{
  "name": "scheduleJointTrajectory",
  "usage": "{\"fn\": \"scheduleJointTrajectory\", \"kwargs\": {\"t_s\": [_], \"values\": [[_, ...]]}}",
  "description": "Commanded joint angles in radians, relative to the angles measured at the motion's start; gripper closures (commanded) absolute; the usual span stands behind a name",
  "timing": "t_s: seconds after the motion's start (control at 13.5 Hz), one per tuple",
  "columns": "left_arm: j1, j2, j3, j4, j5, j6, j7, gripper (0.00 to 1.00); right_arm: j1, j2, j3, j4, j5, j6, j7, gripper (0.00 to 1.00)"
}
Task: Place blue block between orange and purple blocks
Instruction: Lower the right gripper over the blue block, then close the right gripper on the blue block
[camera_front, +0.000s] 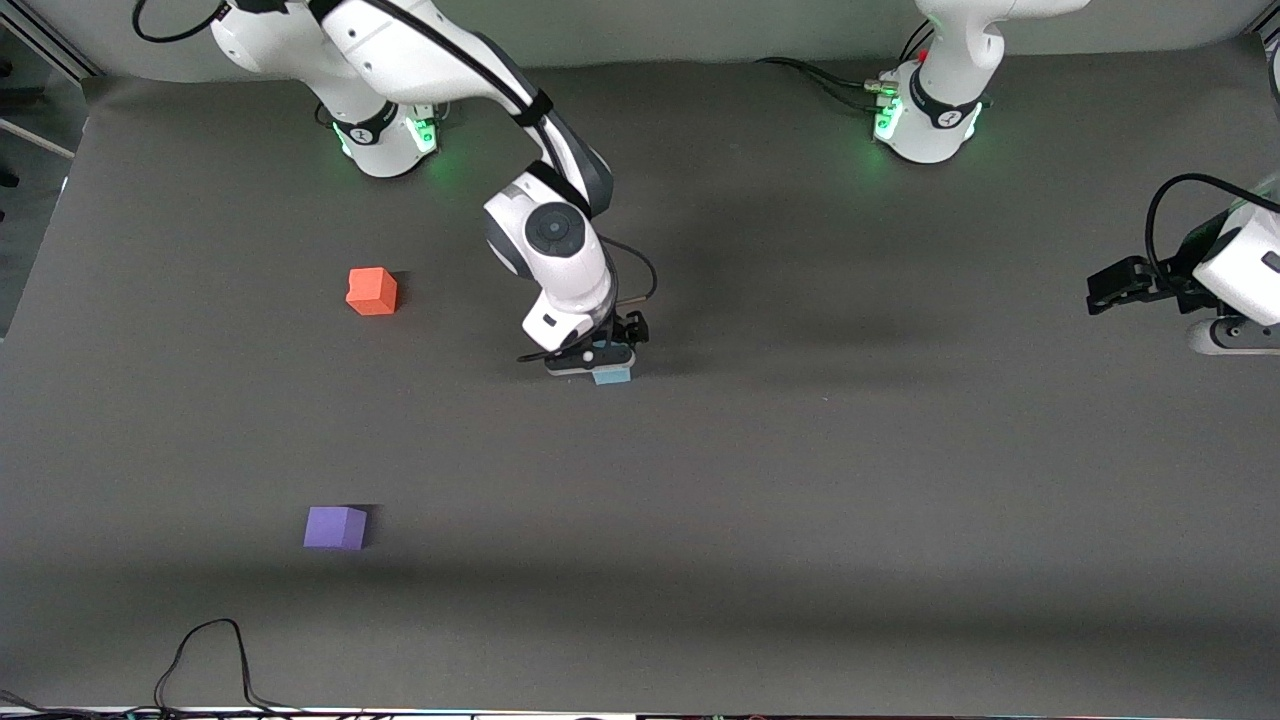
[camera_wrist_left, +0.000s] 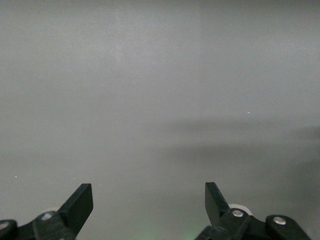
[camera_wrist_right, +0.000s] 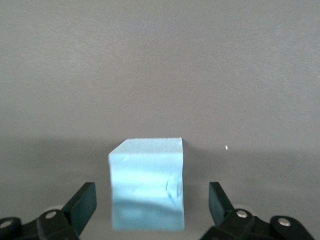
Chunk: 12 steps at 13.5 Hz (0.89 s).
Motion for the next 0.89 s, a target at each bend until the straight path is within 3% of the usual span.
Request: {"fn": "scheduleJointTrajectory", "kwargs": {"t_s": [0.0, 0.37, 0.52, 0.59, 0.81], "values": [[-0.018, -0.013, 0.012, 0.018, -0.007, -0.032, 0.014, 0.00, 0.011, 0.043, -0.013, 0.017, -0.011, 0.049, 0.000, 0.00], [-0.024, -0.013, 0.009, 0.018, 0.002, -0.033, 0.014, 0.00, 0.008, 0.047, -0.011, 0.020, 0.000, 0.047, 0.052, 0.01], [-0.024, -0.011, 0.009, 0.019, 0.003, -0.030, 0.000, 0.00, 0.008, 0.047, -0.011, 0.020, 0.000, 0.046, 0.086, 0.18], [-0.025, -0.011, 0.009, 0.019, 0.004, -0.021, -0.003, 0.00, 0.008, 0.047, -0.011, 0.020, 0.000, 0.041, 0.115, 0.32], [-0.025, -0.011, 0.003, 0.021, 0.004, -0.018, 0.000, 0.00, 0.006, 0.037, -0.010, 0.028, 0.000, 0.021, 0.149, 0.46]]}}
